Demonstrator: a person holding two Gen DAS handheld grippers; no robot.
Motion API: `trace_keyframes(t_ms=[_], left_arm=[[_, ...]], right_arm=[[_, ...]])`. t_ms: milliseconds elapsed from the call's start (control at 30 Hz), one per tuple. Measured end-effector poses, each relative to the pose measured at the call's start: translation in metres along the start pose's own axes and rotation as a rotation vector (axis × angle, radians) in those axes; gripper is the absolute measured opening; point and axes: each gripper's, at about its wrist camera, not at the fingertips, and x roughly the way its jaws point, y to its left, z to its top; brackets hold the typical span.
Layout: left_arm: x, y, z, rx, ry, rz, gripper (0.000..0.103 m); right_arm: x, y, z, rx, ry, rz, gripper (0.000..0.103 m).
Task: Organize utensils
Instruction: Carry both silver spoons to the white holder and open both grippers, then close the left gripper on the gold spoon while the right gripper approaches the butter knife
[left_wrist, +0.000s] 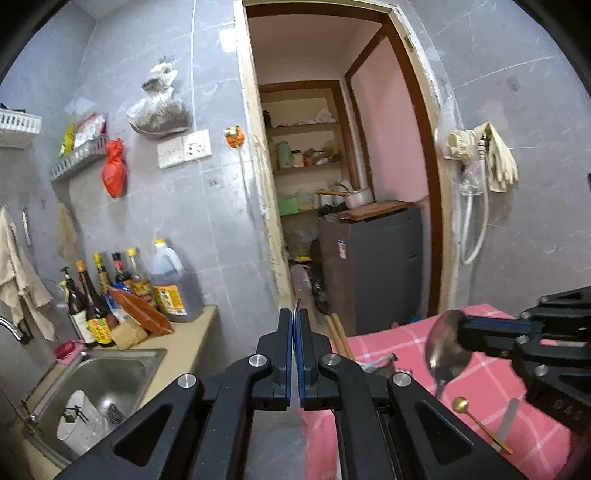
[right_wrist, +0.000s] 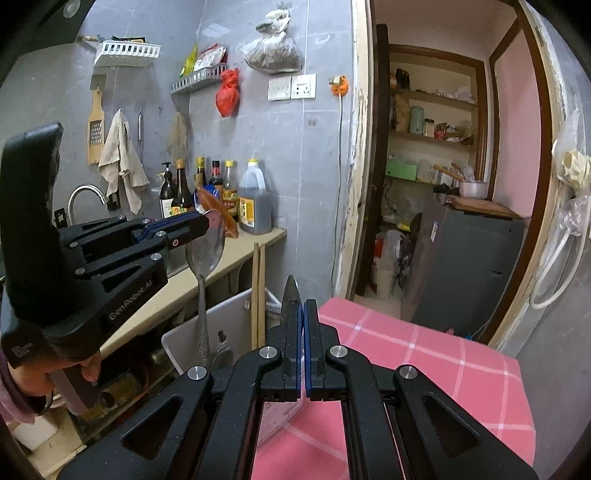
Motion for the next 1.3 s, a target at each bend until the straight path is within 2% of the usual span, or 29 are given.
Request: trace_keyframes(t_ms=[167,267,400,500,567,633,700,767,833,867,933,1067,1167,1300], left_arm=[[-0.001,0.003,-0.003,-0.035,0.043,-0.055,0.005],[0.0,0.012,-0.006,-0.109,0.085,-0.136,0.006],[0.002,0.015,-0.012,-0.153,0.123,-0.203,0.007],[0.0,0.016,-0.016,-0.171,0.136,-0.225,0.009],[-0.001,0.018,-0.017,-0.201,0.144,-0.242,0.015],[-0.003,0.02,-0.018,-0.231,0.143,-0.24,0.033],[-0.009,0.021,-0.016,-0.258,0.123,-0.236,0.045],[-0.013,0.019,-0.012,-0.268,0.103,-0.233,0.055],[-0.017,0.016,-0.007,-0.266,0.086,-0.223,0.076],[-0.02,0.013,-0.005,-0.261,0.072,-0.215,0.082],[-0.027,0.005,0.001,-0.247,0.033,-0.191,0.101],[-0.034,-0.013,0.01,-0.226,-0.005,-0.175,0.103],[-0.037,-0.028,0.012,-0.201,-0.022,-0.164,0.103],[-0.042,-0.051,0.01,-0.163,-0.038,-0.167,0.103]], right_arm=[[0.003,-0.003,-0.006,0.032,0.02,0.035,0.002],[0.006,-0.007,-0.01,0.057,0.041,0.057,0.003],[0.01,-0.012,-0.016,0.1,0.065,0.09,0.005],[0.007,-0.019,-0.02,0.139,0.066,0.104,0.013],[0.003,-0.024,-0.022,0.161,0.057,0.103,0.02],[-0.002,-0.028,-0.022,0.173,0.044,0.092,0.028],[-0.011,-0.034,-0.021,0.191,0.019,0.061,0.038],[-0.023,-0.042,-0.02,0.217,-0.013,0.027,0.053],[-0.035,-0.051,-0.02,0.24,-0.046,-0.01,0.063],[-0.042,-0.055,-0.019,0.25,-0.062,-0.029,0.07],[-0.055,-0.065,-0.019,0.271,-0.098,-0.068,0.08],[-0.081,-0.084,-0.021,0.303,-0.16,-0.154,0.099],[-0.098,-0.096,-0.024,0.305,-0.197,-0.219,0.102],[-0.114,-0.111,-0.033,0.304,-0.198,-0.289,0.102]])
